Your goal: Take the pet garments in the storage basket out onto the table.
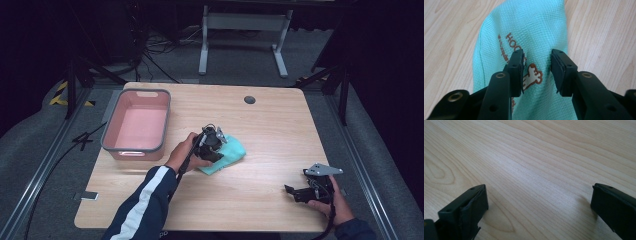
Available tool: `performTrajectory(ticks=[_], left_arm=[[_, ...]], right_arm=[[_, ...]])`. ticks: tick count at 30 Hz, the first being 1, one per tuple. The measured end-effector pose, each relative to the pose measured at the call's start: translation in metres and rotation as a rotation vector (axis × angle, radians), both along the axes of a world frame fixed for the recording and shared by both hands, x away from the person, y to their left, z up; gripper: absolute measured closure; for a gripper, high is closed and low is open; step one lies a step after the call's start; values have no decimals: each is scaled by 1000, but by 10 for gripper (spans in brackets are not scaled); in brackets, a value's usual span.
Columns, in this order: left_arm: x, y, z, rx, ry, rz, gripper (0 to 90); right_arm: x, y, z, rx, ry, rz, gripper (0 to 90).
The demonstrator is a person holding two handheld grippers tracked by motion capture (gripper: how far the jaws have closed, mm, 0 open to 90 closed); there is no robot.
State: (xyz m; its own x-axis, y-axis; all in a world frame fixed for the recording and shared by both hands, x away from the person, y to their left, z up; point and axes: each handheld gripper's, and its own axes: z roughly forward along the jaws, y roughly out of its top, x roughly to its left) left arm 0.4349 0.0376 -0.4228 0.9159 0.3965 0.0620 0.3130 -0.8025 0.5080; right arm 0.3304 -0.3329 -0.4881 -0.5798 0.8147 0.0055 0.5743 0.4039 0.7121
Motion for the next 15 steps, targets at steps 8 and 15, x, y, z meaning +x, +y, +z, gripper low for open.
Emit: performTrajectory(ticks=[8, 15], left_arm=[[-3, 4, 7, -18, -19, 0, 514], [-7, 7, 16, -30, -49, -4, 437]], right_arm=[[0, 0, 0, 0, 0, 0, 15], [0, 0, 0, 0, 0, 0, 15]])
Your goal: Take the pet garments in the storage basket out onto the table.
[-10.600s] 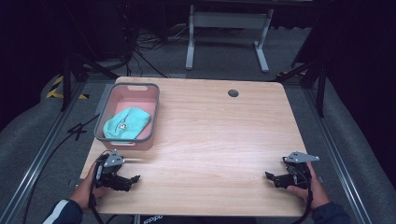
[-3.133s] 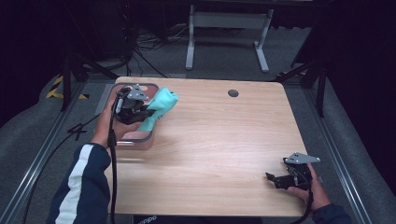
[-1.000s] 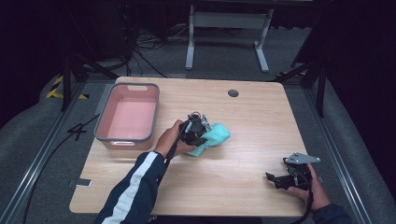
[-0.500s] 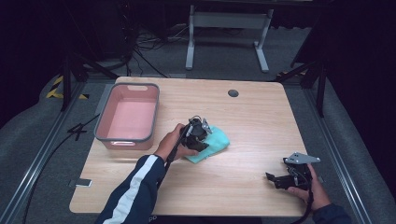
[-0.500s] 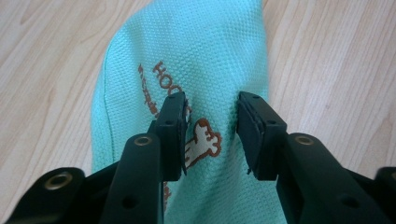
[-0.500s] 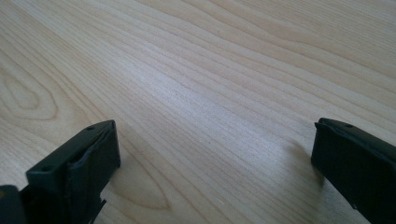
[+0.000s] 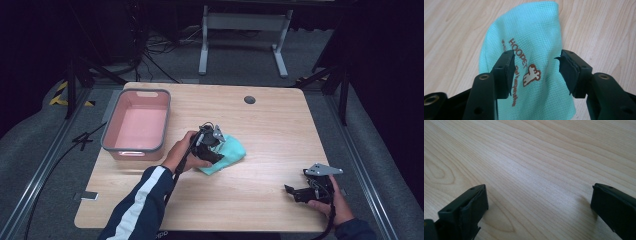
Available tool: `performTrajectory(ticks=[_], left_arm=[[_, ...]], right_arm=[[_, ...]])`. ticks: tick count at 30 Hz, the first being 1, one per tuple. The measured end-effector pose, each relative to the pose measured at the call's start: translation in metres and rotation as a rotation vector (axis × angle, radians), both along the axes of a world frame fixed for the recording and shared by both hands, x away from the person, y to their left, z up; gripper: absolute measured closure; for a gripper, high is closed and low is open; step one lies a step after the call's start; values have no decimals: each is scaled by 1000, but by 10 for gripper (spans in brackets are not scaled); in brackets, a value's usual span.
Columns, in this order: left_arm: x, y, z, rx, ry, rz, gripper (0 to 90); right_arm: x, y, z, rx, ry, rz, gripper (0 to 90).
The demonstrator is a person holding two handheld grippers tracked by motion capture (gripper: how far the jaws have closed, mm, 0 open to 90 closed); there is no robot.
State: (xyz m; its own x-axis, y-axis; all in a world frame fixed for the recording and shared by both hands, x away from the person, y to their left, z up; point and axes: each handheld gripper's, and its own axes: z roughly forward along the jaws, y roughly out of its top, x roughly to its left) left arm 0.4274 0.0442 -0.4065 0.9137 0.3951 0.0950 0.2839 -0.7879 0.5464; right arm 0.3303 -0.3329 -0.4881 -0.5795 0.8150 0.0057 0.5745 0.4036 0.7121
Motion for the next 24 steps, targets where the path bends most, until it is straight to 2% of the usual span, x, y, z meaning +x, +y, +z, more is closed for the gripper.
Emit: performTrajectory(ticks=[8, 10, 17, 24], left_arm=[[-5, 2, 6, -15, -4, -12, 360], [-6, 3, 8, -6, -24, -8, 332], [-11, 8, 14, -12, -45, -9, 241], [-17, 14, 17, -18, -69, -9, 221]], right_arm=[[0, 0, 0, 0, 0, 0, 15], [0, 0, 0, 0, 0, 0, 15], [0, 0, 0, 0, 0, 0, 15], [0, 0, 0, 0, 0, 0, 15]])
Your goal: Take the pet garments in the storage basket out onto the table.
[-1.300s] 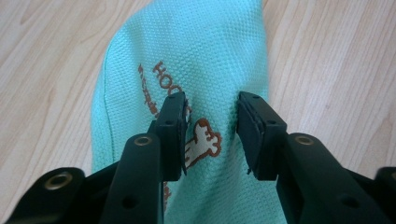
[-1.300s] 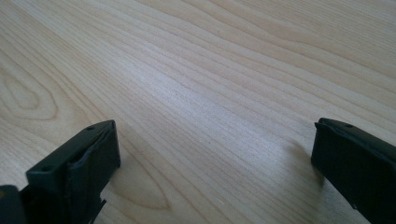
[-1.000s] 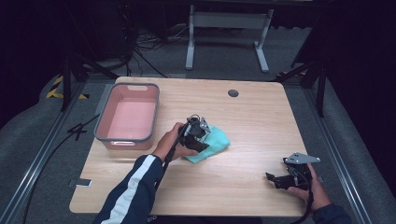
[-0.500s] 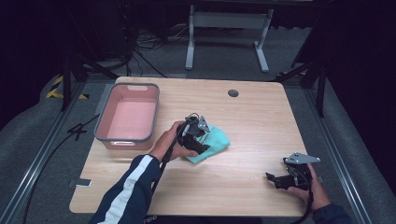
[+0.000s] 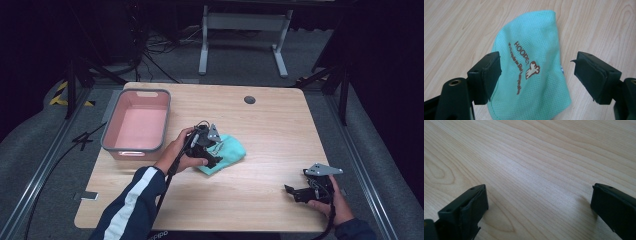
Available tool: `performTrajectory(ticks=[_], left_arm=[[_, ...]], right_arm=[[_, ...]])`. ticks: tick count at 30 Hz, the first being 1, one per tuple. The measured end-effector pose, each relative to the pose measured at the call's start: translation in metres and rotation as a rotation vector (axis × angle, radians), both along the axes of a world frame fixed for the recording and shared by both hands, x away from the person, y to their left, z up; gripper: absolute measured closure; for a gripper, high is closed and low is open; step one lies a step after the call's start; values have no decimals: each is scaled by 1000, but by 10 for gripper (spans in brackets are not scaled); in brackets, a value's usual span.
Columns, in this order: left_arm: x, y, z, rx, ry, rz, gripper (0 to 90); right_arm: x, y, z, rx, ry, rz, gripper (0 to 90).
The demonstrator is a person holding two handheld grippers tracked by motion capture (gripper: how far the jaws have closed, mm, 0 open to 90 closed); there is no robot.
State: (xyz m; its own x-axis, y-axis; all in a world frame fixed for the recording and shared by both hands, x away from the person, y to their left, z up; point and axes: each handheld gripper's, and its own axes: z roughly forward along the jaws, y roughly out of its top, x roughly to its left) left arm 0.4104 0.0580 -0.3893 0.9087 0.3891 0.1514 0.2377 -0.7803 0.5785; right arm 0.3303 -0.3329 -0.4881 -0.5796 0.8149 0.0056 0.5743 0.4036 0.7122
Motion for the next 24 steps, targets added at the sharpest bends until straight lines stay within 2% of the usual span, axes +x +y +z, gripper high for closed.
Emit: performTrajectory(ticks=[9, 15, 21, 24], left_arm=[[-11, 10, 0, 16, -22, -8, 239], [-18, 16, -2, 51, -25, -26, 254], [-26, 20, -7, 89, -46, -43, 244], [-29, 24, -10, 92, -37, -40, 242]], right_arm=[[0, 0, 0, 0, 0, 0, 15], [0, 0, 0, 1, 0, 0, 15], [0, 0, 0, 0, 0, 0, 15], [0, 0, 0, 0, 0, 0, 15]])
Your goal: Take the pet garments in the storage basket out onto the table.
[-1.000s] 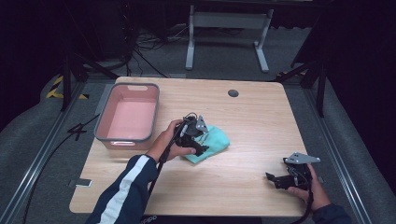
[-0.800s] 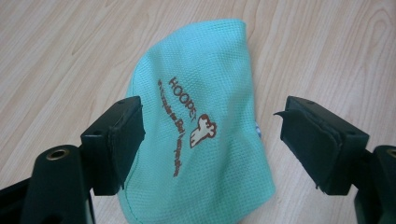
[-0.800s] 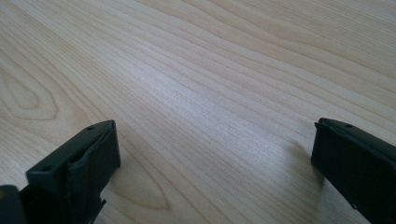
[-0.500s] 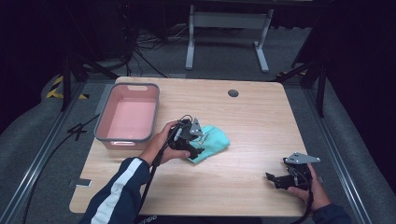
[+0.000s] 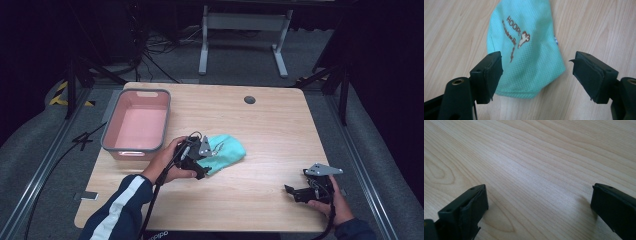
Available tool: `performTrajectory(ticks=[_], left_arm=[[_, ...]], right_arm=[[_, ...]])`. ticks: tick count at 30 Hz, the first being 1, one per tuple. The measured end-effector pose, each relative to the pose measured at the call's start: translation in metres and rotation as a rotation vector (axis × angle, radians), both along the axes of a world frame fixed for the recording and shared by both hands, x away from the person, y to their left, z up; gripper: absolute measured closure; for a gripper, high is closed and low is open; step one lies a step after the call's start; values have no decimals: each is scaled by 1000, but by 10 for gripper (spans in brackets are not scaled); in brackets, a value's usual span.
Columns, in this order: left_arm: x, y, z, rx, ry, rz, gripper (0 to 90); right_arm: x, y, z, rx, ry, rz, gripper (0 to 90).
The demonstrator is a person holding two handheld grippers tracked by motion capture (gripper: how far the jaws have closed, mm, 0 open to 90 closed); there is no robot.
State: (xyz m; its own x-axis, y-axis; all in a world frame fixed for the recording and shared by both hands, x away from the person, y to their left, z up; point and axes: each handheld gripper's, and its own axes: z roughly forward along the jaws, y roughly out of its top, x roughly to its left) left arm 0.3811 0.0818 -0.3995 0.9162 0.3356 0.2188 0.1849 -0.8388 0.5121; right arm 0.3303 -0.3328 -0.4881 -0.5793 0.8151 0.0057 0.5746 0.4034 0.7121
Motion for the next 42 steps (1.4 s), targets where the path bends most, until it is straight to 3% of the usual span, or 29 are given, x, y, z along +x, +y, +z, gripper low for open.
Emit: performTrajectory(ticks=[8, 16, 22, 34, 42], left_arm=[[-7, 15, -10, 55, -15, -12, 240], [-15, 34, -17, 72, -18, 4, 234], [-24, 49, -20, 54, -16, 17, 232], [-40, 87, -28, 82, -37, 28, 227], [-48, 111, -32, 51, -47, 91, 218]], right_arm=[[0, 0, 0, 0, 0, 0, 15], [0, 0, 0, 0, 0, 0, 15], [0, 0, 0, 0, 0, 0, 15], [0, 0, 0, 0, 0, 0, 15], [0, 0, 0, 0, 0, -1, 15]])
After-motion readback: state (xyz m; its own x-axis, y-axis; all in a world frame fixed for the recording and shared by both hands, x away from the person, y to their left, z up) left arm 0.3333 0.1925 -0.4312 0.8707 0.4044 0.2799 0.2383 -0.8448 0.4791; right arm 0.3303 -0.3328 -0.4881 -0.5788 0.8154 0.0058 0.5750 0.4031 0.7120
